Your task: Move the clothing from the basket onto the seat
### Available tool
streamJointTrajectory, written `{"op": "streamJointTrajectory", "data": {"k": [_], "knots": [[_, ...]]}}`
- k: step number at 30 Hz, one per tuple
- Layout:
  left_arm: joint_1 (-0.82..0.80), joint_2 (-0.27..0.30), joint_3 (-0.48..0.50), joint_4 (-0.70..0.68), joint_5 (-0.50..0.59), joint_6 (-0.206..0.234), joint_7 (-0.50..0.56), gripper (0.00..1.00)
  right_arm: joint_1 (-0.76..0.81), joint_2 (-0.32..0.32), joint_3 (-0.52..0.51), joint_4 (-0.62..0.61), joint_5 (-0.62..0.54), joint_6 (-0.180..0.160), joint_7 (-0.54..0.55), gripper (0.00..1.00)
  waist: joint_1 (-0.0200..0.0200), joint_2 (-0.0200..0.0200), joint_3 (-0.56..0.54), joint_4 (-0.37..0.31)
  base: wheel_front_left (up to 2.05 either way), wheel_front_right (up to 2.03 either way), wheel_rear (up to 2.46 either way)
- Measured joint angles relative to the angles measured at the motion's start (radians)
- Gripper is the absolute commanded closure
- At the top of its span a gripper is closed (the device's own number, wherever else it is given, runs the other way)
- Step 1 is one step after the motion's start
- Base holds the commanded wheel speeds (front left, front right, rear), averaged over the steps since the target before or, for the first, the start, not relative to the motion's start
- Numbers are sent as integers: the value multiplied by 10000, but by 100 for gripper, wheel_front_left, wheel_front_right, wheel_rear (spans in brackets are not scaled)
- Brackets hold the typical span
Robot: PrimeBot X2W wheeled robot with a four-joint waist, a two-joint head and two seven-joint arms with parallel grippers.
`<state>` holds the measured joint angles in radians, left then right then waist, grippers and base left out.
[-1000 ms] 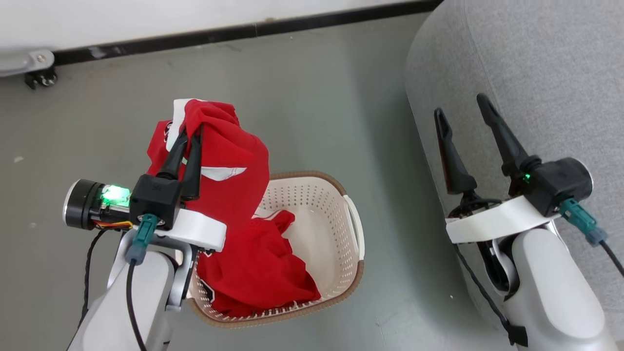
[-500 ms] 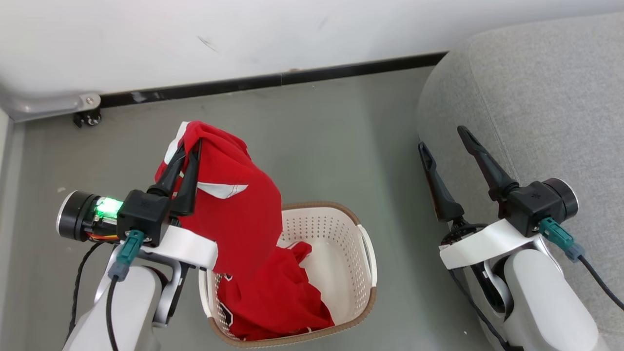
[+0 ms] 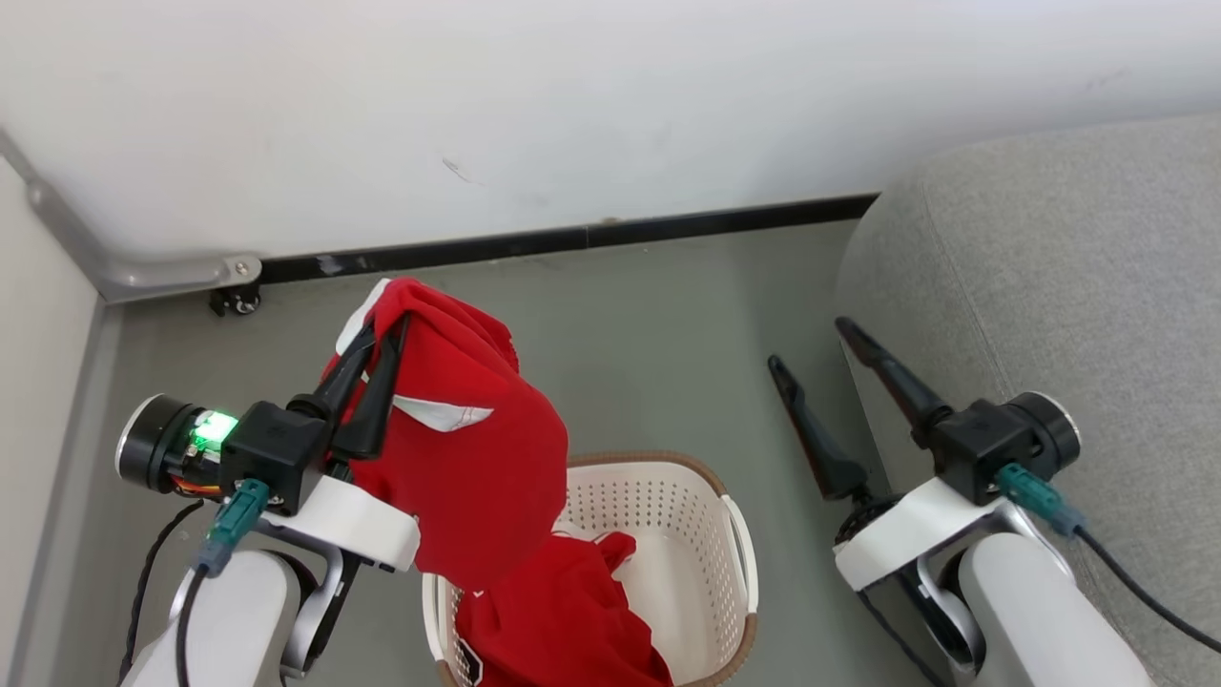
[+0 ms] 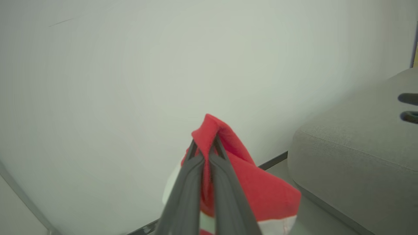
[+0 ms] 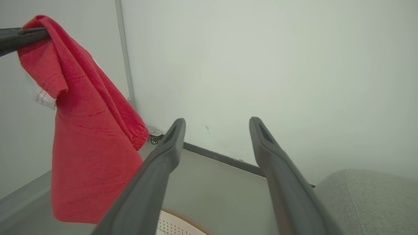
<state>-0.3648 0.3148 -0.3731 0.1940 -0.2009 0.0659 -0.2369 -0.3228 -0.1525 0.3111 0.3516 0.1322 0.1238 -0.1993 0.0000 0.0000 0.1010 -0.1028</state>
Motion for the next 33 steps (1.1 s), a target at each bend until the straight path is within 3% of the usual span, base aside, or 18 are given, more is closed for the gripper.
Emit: {"op": "streamJointTrajectory", "data": {"k": [16,23,33], "knots": [[129,267,-719,-838,-696,-1409,805,100,96,-1168,2863,-176,1574,8,1016,0,0,0,-1008,389,0,0,0],[128,280,-1014,-1298,-892,-1630,1162,100,101,-1791,4192,-401,2669,8,1580,0,0,0,-1276,467,0,0,0],[92,353,-1208,-1933,-1076,-1728,1593,100,-510,-2539,5037,-713,3860,8,1820,0,0,0,-1338,505,0,0,0]]}}
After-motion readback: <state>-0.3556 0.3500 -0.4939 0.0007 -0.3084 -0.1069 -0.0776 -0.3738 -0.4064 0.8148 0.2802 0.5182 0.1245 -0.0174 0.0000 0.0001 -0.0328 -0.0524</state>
